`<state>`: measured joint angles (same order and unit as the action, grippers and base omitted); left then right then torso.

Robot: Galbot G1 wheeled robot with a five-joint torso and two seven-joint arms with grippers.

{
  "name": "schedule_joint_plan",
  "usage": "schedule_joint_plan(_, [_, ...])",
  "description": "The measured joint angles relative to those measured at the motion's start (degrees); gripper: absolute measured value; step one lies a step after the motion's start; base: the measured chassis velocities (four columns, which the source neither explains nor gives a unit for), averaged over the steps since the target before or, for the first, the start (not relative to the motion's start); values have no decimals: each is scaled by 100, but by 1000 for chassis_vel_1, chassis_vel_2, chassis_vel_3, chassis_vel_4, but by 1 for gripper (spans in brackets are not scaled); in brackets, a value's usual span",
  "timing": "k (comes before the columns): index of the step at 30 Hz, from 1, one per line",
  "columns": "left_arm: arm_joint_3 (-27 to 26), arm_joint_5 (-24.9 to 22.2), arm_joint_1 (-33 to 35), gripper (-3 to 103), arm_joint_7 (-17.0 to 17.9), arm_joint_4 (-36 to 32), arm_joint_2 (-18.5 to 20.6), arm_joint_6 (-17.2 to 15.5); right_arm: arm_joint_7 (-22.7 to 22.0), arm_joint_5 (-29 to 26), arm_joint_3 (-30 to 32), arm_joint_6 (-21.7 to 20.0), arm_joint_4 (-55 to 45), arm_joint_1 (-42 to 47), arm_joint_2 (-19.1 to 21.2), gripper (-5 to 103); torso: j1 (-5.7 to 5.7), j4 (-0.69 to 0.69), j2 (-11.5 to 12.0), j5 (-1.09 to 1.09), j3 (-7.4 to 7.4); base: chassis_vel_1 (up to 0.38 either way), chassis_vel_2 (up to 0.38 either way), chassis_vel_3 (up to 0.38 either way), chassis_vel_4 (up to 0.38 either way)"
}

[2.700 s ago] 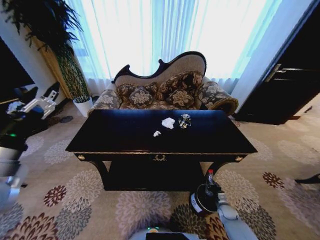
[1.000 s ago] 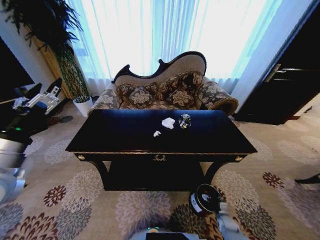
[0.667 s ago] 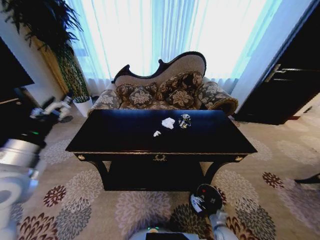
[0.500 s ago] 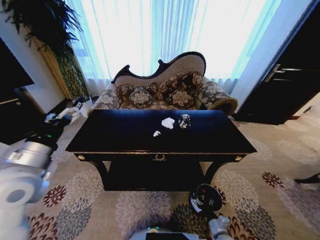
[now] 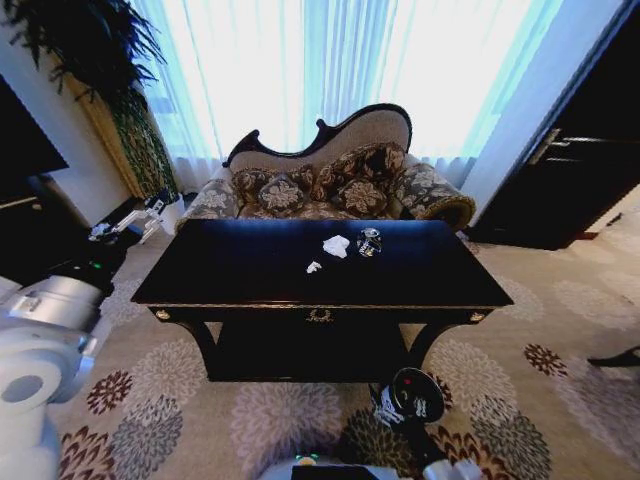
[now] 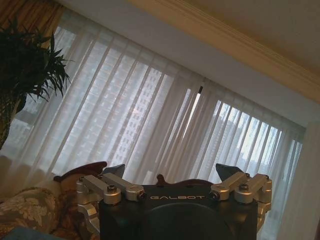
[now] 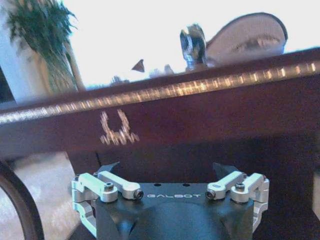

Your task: Move to the front of the table and place the trash on the table into the trash bin.

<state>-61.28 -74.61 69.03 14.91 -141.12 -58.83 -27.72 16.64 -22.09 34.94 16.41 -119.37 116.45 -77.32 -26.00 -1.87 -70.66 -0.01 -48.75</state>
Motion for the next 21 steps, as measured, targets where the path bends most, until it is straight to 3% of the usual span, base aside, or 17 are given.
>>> schedule_joint_plan(9, [-309, -214, 97, 100, 2, -42, 67, 20, -77, -104, 40, -76, -1354, 376, -50, 100, 0, 1, 0, 0, 0, 0, 0, 0, 0])
schedule_joint_plan(21, [-388, -276, 108, 100, 39, -152, 106, 12, -174, -232, 151, -190, -2390, 603, 106, 100, 0, 0, 0, 0, 0, 0, 0, 0, 0])
